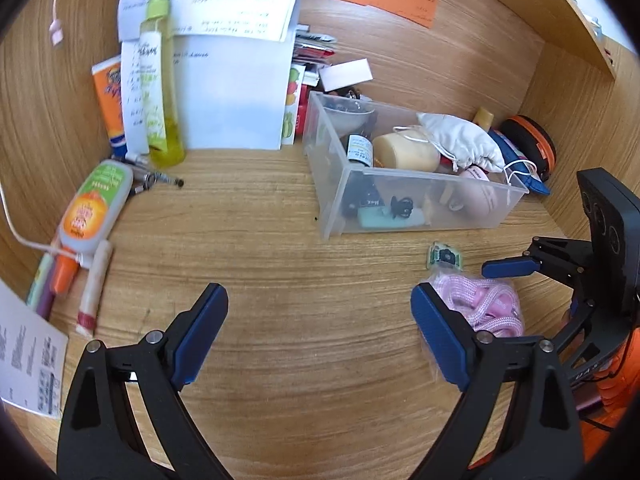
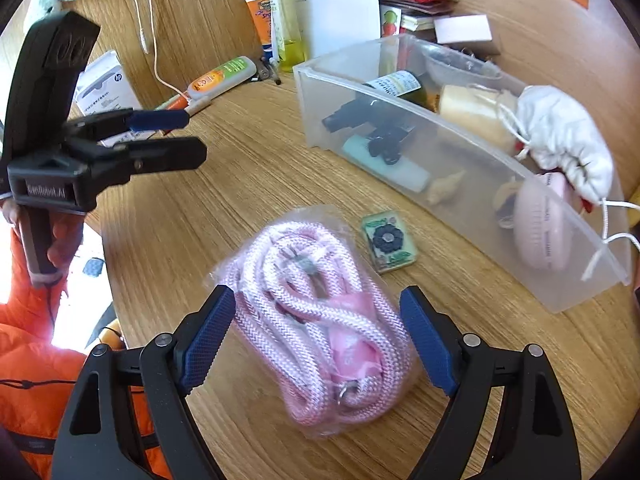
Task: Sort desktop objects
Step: 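Move the left gripper to the green square badge while the right grasps the bagged pink rope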
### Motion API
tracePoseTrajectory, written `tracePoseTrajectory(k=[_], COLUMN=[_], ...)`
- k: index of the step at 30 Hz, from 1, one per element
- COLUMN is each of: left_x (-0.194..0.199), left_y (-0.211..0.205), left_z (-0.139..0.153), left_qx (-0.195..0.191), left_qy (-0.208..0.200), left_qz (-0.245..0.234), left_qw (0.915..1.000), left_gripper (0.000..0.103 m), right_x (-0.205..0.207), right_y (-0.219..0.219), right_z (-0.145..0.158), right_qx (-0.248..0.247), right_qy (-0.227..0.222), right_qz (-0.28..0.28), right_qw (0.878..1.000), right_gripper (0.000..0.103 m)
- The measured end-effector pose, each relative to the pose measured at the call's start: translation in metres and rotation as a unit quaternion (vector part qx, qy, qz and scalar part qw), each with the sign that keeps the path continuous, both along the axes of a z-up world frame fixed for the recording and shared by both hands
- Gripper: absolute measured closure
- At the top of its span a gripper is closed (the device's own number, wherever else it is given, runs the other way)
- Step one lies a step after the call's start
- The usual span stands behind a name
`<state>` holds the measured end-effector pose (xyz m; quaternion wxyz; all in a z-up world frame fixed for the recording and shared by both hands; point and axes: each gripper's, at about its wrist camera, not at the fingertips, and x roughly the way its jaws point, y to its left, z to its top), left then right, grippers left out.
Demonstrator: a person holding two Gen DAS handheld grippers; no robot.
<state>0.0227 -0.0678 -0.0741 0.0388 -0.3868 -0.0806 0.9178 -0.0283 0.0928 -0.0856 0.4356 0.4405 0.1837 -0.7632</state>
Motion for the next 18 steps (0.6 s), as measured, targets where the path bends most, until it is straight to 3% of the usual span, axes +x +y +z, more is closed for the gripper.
tracePoseTrajectory(k=[5, 11, 18], left_x=[0.003, -0.003, -0.01], left_y=[-0.002, 0.002, 0.014], left_z=[0.001, -0.005, -0.01], left_qx=[0.011, 0.024, 0.012], left_qy=[0.006, -0.005, -0.021], left_qz=[-0.001, -0.012, -0.025], left_qw=[0.9999, 0.9996, 0.9994], left_gripper=[0.009, 0.009, 0.009], right_x=[0.006, 0.014, -0.002], right_y=[-0.004, -0.02, -0.022], right_z=[0.001, -0.009, -0.018], right_qx=[0.008, 0.053, 0.047], right_qy=[0.0, 0.046, 0.022], right_qz=[0.027, 0.041, 0.03], right_qw=[1.0, 0.997, 0.998], right_gripper=[0.018, 0.015, 0.012])
